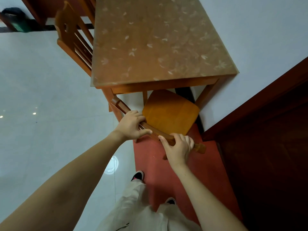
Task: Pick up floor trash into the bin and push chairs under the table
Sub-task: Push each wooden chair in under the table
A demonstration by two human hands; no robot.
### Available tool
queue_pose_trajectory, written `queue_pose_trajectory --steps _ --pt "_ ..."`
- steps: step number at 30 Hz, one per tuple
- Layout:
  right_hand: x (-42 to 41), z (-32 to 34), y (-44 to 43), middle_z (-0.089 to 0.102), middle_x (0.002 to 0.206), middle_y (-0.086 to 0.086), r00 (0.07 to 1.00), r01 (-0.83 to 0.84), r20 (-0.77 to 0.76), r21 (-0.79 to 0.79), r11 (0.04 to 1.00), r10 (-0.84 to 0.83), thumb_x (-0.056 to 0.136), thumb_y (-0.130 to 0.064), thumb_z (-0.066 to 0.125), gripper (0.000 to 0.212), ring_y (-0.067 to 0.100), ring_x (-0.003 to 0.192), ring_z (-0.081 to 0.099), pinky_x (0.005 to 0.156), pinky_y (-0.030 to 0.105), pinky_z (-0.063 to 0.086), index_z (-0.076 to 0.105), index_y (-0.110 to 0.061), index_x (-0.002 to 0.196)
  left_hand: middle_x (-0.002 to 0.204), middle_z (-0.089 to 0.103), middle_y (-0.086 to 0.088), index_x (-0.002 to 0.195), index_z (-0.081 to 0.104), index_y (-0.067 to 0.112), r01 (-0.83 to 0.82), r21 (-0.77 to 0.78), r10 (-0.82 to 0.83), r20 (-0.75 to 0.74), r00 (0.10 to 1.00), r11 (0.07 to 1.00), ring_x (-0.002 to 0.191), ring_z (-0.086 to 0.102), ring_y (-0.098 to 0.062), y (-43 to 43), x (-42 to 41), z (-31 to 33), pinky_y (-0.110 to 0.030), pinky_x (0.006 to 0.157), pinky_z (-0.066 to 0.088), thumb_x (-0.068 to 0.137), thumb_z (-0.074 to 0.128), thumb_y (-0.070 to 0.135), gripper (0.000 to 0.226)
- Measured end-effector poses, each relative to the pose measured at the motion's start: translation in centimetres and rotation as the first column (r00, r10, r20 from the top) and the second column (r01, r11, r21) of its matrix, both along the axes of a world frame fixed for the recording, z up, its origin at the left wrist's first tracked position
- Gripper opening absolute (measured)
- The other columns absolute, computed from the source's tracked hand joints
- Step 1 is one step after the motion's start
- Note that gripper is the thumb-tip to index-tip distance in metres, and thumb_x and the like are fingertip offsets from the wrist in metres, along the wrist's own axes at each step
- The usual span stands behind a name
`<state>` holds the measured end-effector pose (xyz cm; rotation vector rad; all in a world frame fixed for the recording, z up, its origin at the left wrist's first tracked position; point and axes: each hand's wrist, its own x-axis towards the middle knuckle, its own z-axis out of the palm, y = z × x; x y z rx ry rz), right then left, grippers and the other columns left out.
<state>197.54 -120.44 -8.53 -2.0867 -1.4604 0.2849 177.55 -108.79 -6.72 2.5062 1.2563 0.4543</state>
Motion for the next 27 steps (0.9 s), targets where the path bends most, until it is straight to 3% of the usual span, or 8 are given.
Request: queue_pose_trajectory --steps 4,9,16,21,27 --pt "-1.7 -0.3 1.7 0.068 0.081 -0.011 0.999 0.008 -0.050 0.022 1.000 -0.007 0.072 -0.073 0.063 0.054 0.015 0.083 0.055 0.094 0.043 0.037 0.074 -0.022 0.085 0.069 0.050 0.010 0.080 0.065 0.019 0.004 0.007 -0.005 0.054 0.999 1.000 0.068 0.038 -0.009 1.4 -1.9 -0.8 -0.025 0.069 0.028 0.076 0.050 0.078 0.061" --pt "-1.8 -0.6 2.2 0.064 0.078 -0.015 1.000 0.008 0.000 0.056 0.998 -0.008 0.072 -0.071 0.064 0.049 0.008 0.081 0.054 0.091 0.031 0.027 0.072 -0.024 0.082 0.067 0.045 0.010 0.070 0.058 0.019 -0.001 0.001 0.001 0.125 0.992 1.000 0.069 0.037 -0.009 2.1 -2.1 -1.6 -0.027 0.070 0.025 0.074 0.049 0.081 0.063" --pt "0.2 1.1 5.7 0.065 0.075 -0.012 0.998 0.032 0.054 0.109 0.994 -0.038 0.073 -0.072 0.060 0.051 0.012 0.080 0.056 0.092 0.033 0.026 0.072 -0.023 0.078 0.061 0.042 0.007 0.061 0.044 0.022 -0.004 0.050 -0.005 0.184 0.983 0.999 0.066 0.036 -0.013 5.3 0.0 0.3 -0.030 0.066 0.024 0.072 0.056 0.078 0.058" --pt "1.1 1.4 6.8 0.066 0.074 -0.012 0.998 0.027 0.046 0.149 0.989 -0.034 0.073 -0.069 0.063 0.047 0.011 0.079 0.057 0.093 0.032 0.024 0.072 -0.023 0.077 0.061 0.044 0.004 0.061 0.052 0.016 -0.005 0.102 -0.015 0.193 0.981 0.995 0.065 0.037 -0.014 6.7 0.7 -0.1 -0.028 0.067 0.020 0.072 0.058 0.076 0.061" --pt "2.6 0.0 5.6 0.069 0.077 -0.014 0.999 -0.029 -0.008 0.161 0.986 0.031 0.070 -0.068 0.068 0.045 0.008 0.080 0.058 0.095 0.033 0.026 0.074 -0.023 0.076 0.064 0.046 0.005 0.066 0.058 0.015 -0.052 0.055 0.040 0.198 0.979 0.997 0.067 0.037 -0.010 4.9 1.5 -1.4 -0.027 0.070 0.023 0.074 0.055 0.078 0.064"
